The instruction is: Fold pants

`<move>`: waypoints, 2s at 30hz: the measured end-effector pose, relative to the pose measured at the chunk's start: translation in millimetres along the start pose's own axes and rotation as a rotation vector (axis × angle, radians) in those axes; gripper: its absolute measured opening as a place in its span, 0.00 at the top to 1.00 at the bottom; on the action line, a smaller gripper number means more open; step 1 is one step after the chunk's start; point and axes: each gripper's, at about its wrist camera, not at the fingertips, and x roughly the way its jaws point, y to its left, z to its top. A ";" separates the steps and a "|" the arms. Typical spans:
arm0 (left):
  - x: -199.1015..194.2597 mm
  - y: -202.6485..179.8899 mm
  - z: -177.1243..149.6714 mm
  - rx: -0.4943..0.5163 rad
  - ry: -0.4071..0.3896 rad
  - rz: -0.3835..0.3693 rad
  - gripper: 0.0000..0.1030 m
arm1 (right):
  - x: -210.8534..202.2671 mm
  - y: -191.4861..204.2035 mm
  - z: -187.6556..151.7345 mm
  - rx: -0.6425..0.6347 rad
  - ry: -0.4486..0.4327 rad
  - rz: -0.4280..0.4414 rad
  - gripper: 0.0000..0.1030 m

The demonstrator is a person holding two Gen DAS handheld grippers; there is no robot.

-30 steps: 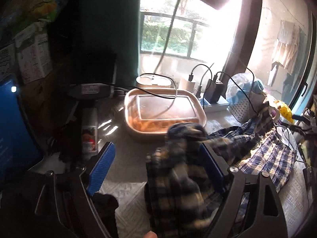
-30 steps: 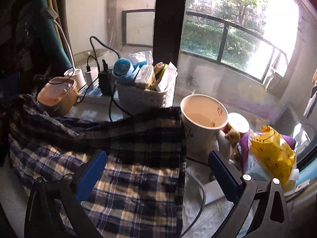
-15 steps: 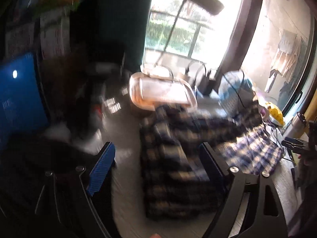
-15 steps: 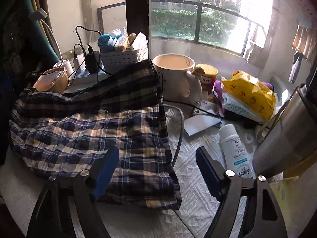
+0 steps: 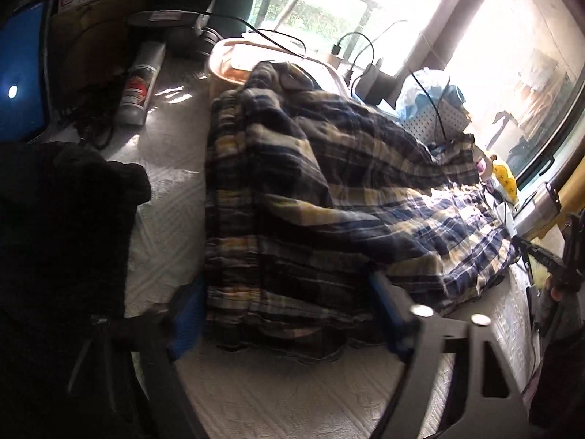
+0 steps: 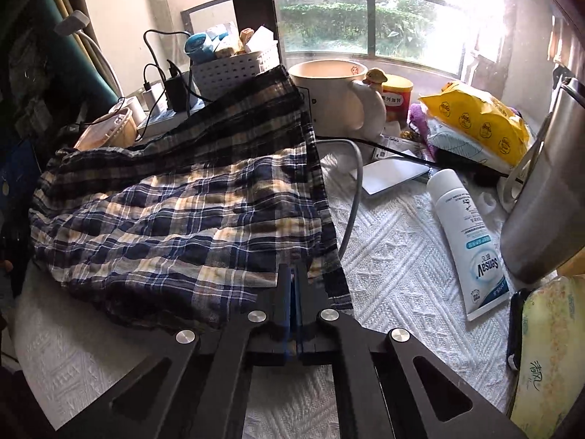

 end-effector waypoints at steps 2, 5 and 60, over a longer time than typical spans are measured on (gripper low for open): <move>0.2 -3.3 -1.1 0.015 0.000 0.013 0.43 | -12.1 0.0 -2.2 0.000 -0.025 -0.013 0.99; -2.8 -4.1 -2.1 0.026 -0.003 0.017 0.49 | -30.9 -0.2 -8.3 -0.001 -0.049 -0.037 1.00; -19.3 12.7 -6.7 -0.087 -0.010 -0.039 0.33 | -23.1 -5.3 -46.8 0.333 -0.082 -0.057 0.00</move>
